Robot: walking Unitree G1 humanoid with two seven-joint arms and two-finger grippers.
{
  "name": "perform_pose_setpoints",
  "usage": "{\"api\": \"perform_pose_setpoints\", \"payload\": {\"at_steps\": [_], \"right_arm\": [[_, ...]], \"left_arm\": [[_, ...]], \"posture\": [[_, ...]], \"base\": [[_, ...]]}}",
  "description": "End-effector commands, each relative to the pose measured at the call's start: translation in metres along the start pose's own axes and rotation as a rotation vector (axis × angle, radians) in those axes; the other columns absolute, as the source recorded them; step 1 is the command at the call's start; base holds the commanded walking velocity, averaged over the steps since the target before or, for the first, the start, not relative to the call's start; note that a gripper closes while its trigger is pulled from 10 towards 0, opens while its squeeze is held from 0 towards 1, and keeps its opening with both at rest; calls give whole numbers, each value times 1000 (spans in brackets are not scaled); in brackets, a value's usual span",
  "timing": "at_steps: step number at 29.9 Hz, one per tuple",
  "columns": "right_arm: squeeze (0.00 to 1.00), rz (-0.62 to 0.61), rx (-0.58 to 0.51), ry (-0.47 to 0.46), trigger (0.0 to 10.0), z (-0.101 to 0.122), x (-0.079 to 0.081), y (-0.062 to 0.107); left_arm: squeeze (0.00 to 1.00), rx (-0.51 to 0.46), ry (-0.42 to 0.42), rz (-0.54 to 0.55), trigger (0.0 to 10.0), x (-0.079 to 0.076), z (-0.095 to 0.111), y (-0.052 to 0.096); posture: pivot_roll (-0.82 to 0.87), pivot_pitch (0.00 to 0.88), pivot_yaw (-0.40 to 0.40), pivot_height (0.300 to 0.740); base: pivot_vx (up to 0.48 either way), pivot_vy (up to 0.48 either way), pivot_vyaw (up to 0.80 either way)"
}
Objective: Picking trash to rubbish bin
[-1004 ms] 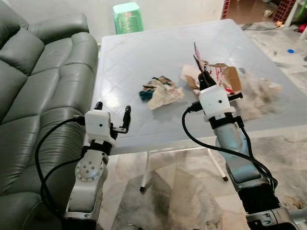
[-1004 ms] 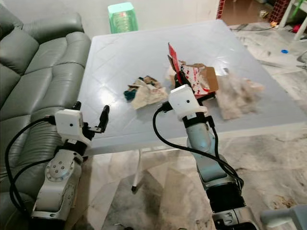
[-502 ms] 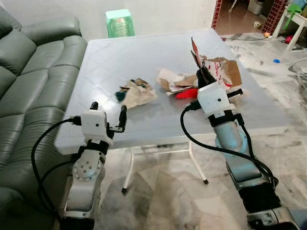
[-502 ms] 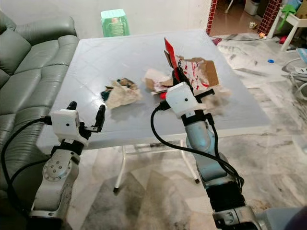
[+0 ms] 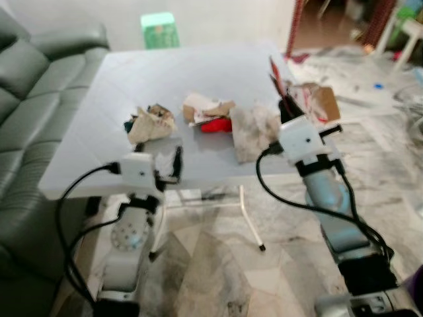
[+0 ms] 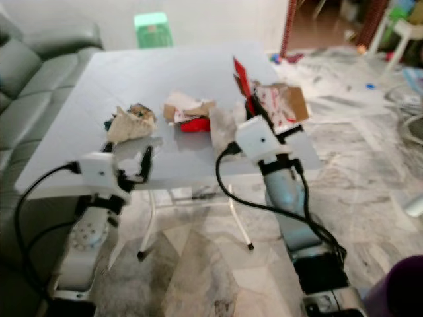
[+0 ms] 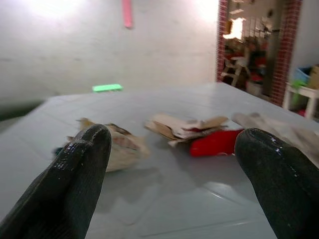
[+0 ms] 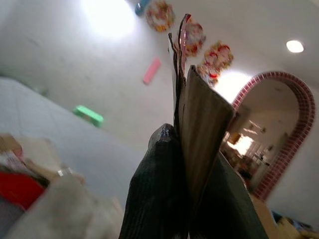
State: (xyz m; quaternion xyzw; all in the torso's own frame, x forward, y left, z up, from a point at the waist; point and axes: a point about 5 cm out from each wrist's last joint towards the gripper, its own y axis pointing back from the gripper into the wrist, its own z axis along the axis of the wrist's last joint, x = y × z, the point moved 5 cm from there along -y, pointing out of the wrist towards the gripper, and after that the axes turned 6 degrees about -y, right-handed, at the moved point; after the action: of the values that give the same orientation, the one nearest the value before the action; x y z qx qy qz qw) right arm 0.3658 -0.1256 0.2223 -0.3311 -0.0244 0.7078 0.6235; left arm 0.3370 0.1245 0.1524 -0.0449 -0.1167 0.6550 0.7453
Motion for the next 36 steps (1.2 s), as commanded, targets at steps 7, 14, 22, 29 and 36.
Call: {"api": "perform_pose_setpoints", "payload": {"at_steps": [7,14,22,29,36], "right_arm": [[0,31,-37,-15,10000,11,7,-3],[0,52,-40,-31,10000,12,10,-2],[0,77,-52,-42,10000,15,16,-1],[0,91,-59,-44,10000,16,18,-1],[0,108,-69,-42,10000,19,21,-1]], "left_arm": [[0,-15,1,22,10000,9,3,0],[0,-31,11,36,10000,14,9,-5],[0,-31,0,41,10000,15,8,-4],[0,-29,-2,44,10000,15,8,-4],[0,-27,-6,51,10000,16,7,-4]], "posture": [[-20,49,25,740],[-24,51,25,740],[-24,53,26,740],[-23,54,23,740],[-22,52,19,740]], "base": [[0,0,0],[82,0,0],[385,0,0],[408,0,0],[406,0,0]]}}
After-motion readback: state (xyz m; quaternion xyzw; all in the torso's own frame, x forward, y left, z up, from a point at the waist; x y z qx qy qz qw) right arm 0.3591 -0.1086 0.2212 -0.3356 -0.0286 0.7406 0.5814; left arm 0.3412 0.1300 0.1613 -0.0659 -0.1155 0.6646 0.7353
